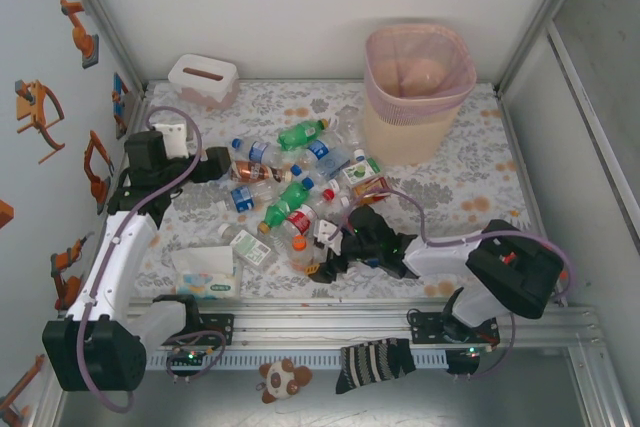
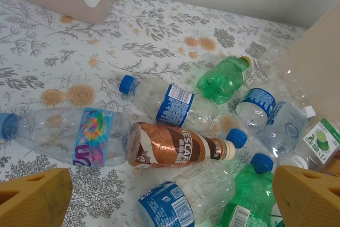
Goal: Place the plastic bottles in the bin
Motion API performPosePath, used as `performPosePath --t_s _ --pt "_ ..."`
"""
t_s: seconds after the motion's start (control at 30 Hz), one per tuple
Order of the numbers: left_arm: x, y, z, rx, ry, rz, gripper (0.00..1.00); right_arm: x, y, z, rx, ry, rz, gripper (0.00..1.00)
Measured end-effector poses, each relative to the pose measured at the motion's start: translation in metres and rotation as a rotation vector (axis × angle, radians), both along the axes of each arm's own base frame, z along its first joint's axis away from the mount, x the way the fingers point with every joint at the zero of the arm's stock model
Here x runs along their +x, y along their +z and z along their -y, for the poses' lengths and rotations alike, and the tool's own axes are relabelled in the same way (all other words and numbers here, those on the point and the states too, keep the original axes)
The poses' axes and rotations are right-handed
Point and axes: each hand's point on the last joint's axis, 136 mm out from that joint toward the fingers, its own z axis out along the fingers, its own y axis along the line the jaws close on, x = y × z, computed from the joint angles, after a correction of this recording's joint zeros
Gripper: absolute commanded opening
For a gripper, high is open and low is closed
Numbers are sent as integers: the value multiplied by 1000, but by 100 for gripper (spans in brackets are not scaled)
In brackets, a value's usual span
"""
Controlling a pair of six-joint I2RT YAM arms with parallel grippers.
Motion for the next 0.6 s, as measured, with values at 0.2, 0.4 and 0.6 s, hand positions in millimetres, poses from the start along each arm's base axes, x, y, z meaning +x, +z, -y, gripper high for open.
performPosePath --t_s 0.2,0.4,0.6 --pt "0 0 0 7 0 0 96 1 6 -10 22 31 1 81" --pt "0 0 1 9 -3 1 96 -3 1 -16 14 60 -10 76" --pt "-1 -1 4 11 -11 1 96 -5 2 -18 19 71 -7 70"
